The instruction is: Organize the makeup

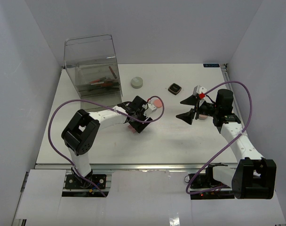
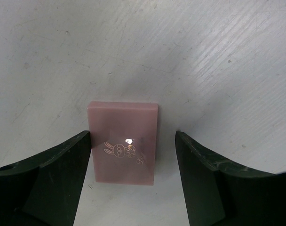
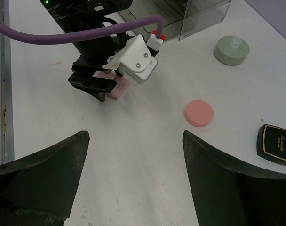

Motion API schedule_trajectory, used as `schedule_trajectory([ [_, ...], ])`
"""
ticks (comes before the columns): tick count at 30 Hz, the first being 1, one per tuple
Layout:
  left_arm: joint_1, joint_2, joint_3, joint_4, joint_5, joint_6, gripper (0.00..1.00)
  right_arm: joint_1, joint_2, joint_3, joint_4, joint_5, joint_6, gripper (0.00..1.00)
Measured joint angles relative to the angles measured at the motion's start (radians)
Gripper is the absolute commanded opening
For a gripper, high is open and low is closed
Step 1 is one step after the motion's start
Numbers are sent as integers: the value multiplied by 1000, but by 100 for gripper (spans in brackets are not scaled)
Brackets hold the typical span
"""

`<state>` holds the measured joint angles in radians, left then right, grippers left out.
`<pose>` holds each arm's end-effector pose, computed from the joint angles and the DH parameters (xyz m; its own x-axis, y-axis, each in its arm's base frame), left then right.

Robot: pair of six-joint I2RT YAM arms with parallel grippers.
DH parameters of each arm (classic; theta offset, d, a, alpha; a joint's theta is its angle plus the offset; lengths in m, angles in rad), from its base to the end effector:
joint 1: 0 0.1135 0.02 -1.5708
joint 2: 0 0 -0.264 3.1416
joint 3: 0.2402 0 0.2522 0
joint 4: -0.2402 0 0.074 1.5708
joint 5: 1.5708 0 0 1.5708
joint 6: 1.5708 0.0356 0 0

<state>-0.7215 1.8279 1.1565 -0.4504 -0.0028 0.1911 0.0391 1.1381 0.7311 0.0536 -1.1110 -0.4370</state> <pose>0.2732 -0.2402 0.1647 -0.5388 0.7270 -0.4257 0.7761 0.6249 0.0849 0.2408 0.0413 0.2802 0.0496 -0.1860 -0.9813 -0.9232 0.3663 -0.1161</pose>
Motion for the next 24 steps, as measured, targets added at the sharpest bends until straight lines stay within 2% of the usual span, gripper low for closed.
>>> schedule_trajectory([
  [3,0,1,2,-4,2,-8,70,-1,0,0,0,-1,2,87],
  [8,6,1,3,-11,10,-30,43,-3,0,0,0,-6,4,87],
  [11,18,-5,2,-17,11,-44,35,-6,0,0,1,-9,5,86],
  [18,88,-87,-11,-20,2,-56,29,-6,0,0,1,-15,9,86],
  [24,213,-192,-7,-11,20,-14,28,-6,0,0,1,-18,11,86],
])
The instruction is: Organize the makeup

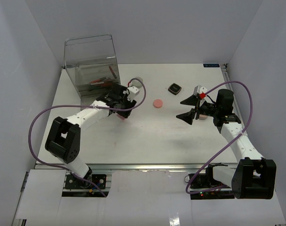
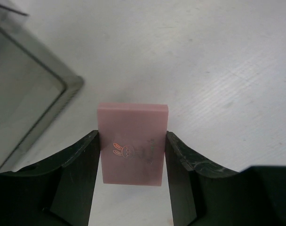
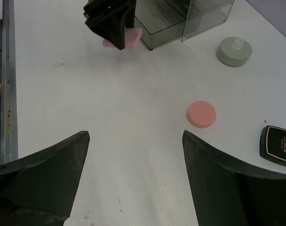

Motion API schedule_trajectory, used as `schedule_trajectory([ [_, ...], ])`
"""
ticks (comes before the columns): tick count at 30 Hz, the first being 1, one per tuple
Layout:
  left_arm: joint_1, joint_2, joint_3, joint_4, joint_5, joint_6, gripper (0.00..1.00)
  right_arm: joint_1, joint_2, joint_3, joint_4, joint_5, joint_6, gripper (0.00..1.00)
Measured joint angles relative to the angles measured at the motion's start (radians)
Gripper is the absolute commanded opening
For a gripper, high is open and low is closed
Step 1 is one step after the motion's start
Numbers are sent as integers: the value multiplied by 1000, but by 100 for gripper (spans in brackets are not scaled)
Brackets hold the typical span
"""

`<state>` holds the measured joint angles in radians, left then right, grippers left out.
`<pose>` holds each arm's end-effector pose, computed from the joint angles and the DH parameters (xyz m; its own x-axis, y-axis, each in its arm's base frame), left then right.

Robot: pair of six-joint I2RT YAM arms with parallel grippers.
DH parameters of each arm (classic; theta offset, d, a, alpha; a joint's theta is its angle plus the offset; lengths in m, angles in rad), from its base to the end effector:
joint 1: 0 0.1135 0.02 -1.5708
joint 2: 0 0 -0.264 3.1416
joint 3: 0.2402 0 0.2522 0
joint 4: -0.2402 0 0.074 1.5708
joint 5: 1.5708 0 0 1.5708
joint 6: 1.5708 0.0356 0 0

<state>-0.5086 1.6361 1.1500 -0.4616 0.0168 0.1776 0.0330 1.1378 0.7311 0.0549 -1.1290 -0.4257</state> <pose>0.3017 -0.1689 0.2265 -0.6106 0.5427 -0.5768 0.6130 0.7850 0.0897 0.2405 0.0401 0.2806 0.0424 -0.1753 -0.9836 -0.9275 0.3590 -0.1040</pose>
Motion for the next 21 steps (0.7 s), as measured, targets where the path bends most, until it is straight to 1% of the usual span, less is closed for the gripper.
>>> schedule_trajectory([
  [4,68,-1,44,-4,-36,62,28,0,0,0,2,0,0,86],
  [9,72,75,176,-11,-116,165,27,0,0,0,6,-1,0,86],
  [11,72,104,206,-10,-137,214,27,0,0,0,7,-1,1,86],
  [16,73,145,215,-19,-196,346,27,0,0,0,7,-5,1,86],
  [21,93,165,215,-25,-224,408,29,0,0,0,7,-14,1,86],
])
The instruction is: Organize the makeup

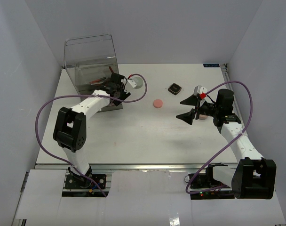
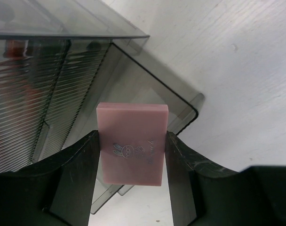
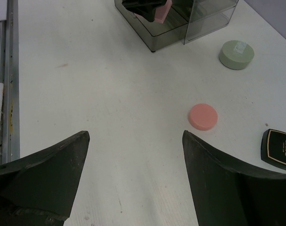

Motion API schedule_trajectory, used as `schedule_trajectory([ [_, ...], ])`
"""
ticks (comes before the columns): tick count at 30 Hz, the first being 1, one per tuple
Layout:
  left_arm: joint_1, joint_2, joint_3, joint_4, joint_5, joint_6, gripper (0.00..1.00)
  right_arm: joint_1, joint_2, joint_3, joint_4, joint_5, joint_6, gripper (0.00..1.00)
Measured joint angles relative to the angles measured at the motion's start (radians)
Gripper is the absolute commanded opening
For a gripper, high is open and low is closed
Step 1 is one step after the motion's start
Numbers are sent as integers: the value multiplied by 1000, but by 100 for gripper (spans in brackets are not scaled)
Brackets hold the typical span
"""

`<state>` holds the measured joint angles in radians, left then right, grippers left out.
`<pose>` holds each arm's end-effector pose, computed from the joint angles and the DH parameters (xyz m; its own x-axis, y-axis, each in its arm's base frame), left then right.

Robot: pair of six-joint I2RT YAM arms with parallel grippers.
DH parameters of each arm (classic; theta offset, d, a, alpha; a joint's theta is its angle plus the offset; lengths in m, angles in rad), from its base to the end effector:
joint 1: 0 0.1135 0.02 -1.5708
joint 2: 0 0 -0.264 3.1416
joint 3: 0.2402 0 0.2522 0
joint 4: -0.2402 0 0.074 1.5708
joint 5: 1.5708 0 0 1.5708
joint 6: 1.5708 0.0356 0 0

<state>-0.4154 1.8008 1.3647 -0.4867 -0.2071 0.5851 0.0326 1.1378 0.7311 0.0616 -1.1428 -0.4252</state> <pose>0.3628 -0.1520 0.2347 -0.4527 0.7904 -0.4126 0.6375 0.6105 0.4700 0.2403 0.0402 0.2813 0.0506 -0.1696 -0.9842 -0.9313 0.3479 -0.1078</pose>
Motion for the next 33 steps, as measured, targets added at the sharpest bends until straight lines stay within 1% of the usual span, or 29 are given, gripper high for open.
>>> schedule_trajectory([
  [2,12,2,0,1,-7,14,30,0,0,0,0,-5,0,87],
  [5,25,7,1,2,-14,25,35,0,0,0,0,-10,0,86],
  [8,34,20,2,5,-18,29,47,0,0,0,0,-12,0,86],
  [11,35,33,2,9,-19,28,55,0,0,0,0,-13,0,86],
  [15,35,42,2,16,-22,27,71,-2,-1,0,0,-13,0,86],
  [27,35,34,2,45,-22,6,89,-6,-9,0,0,-13,0,86],
  [29,35,24,2,46,-17,-7,93,-6,-9,0,0,-13,0,86],
  [30,35,16,2,45,-11,-16,97,-6,-9,0,0,-13,0,86],
  [33,35,-21,2,46,23,-60,98,-7,-9,0,0,-13,0,86],
])
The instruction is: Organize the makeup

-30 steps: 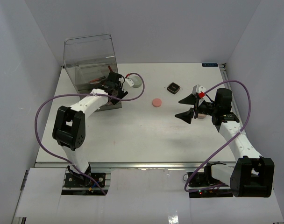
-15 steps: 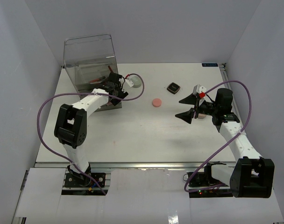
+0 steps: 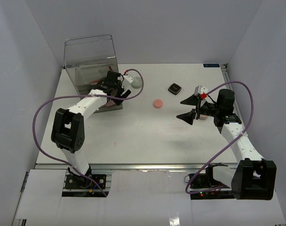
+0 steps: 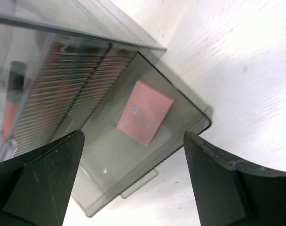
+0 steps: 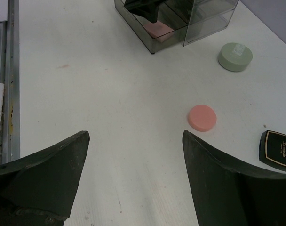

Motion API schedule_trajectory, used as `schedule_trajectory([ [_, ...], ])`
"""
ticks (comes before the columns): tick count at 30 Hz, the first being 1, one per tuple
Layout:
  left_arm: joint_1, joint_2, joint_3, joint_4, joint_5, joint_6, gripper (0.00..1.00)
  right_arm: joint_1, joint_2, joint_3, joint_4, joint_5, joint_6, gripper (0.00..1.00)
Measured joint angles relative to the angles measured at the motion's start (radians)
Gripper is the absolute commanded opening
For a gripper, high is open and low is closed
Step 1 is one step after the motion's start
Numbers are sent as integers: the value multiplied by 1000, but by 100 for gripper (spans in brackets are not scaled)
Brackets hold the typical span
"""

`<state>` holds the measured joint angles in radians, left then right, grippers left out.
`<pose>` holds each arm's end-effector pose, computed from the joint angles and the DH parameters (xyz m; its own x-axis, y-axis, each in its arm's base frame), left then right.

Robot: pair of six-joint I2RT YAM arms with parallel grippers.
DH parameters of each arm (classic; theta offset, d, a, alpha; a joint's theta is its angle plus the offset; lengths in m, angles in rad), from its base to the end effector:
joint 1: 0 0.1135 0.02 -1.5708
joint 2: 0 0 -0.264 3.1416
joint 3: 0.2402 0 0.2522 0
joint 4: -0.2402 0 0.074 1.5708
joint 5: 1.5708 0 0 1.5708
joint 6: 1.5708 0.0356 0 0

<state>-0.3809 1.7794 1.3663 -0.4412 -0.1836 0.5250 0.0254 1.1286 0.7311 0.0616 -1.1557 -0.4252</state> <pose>0.3688 -0.1407 0.2462 -0.4784 0.7224 -0.4993 0.5709 0.6879 0.4483 0.2386 0.0386 0.2835 0.0603 -0.1649 -0.9845 -0.9320 0.3438 -0.1147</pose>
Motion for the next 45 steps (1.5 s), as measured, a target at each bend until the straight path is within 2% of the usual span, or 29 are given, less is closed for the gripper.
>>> schedule_trajectory([
  [3,0,-67,-7,2,59,-88,98,0,0,0,0,2,2,86],
  [7,0,-231,-76,47,145,-234,98,0,0,0,0,18,9,86],
  [12,2,-475,-271,141,265,-459,98,0,11,0,0,86,35,87],
  [15,5,-560,-375,182,322,-549,98,0,31,4,-4,149,50,89],
  [17,6,-604,-446,202,344,-590,98,0,51,15,-13,198,55,94],
  [21,7,-678,-547,227,357,-622,98,-1,94,56,-52,314,55,96],
  [26,8,-742,-587,253,368,-640,98,-3,159,138,-150,500,45,98],
  [31,12,-785,-591,266,381,-656,98,-5,244,208,-207,774,41,90],
  [37,12,-834,-612,277,383,-664,98,-7,336,223,-246,1033,81,90],
  [45,12,-857,-620,281,382,-664,98,-10,441,269,-312,1154,126,90],
])
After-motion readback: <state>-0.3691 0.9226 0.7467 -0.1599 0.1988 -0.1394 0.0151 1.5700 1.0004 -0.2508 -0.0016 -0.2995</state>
